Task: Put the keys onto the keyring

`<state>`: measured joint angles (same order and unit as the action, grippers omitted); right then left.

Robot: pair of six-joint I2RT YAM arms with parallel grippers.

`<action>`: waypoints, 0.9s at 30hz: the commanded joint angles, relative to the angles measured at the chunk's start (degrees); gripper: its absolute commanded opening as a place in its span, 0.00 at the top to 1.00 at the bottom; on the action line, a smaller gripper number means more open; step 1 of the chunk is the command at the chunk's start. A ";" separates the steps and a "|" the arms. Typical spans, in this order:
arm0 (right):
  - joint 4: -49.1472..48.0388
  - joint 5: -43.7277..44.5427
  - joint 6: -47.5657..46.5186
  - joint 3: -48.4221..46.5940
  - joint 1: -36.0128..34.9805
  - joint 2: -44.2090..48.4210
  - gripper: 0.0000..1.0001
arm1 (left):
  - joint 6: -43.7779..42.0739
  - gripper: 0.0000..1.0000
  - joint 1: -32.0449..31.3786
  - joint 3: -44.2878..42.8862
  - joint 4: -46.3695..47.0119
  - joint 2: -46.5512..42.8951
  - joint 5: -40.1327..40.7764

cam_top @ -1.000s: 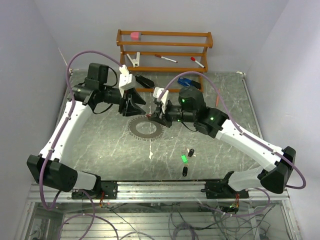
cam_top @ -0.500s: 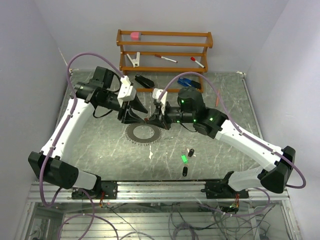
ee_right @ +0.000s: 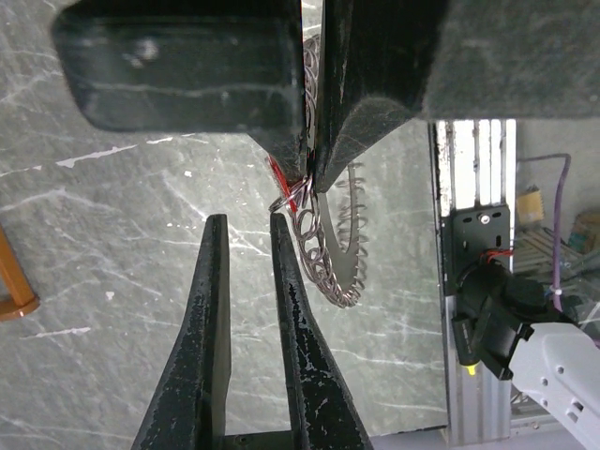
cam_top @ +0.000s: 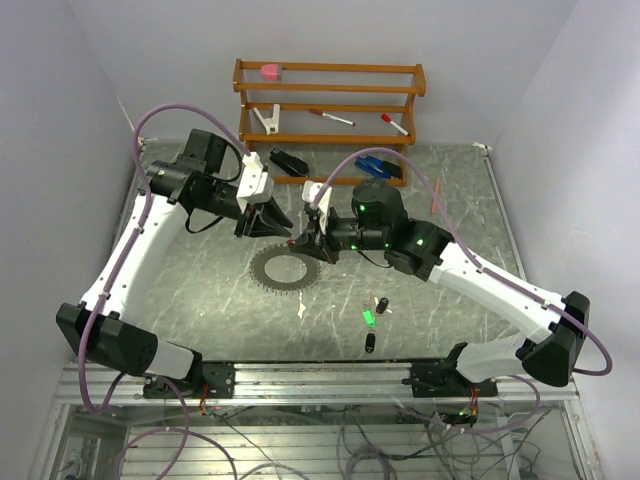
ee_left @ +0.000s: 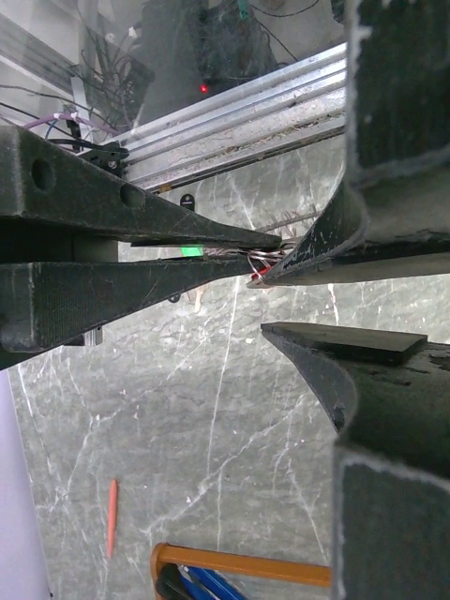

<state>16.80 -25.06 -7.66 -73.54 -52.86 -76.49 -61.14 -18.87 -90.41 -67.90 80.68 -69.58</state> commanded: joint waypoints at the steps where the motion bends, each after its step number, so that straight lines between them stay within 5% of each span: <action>1: -2.47 -0.09 0.54 0.32 -0.54 2.06 1.00 | -5.79 0.68 -0.20 -0.96 -3.47 0.44 -1.09; 9: -2.83 0.27 0.54 0.63 -0.49 1.97 1.00 | -23.58 0.59 -0.73 -1.09 -17.25 1.30 -5.26; 27: -2.23 -0.14 1.40 0.32 -0.57 1.96 1.00 | -29.93 0.74 -2.31 -4.18 -17.70 1.88 3.21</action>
<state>17.41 -25.15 -6.66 -73.23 -53.36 -76.31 -88.18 -20.60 -91.90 -83.79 82.39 -69.41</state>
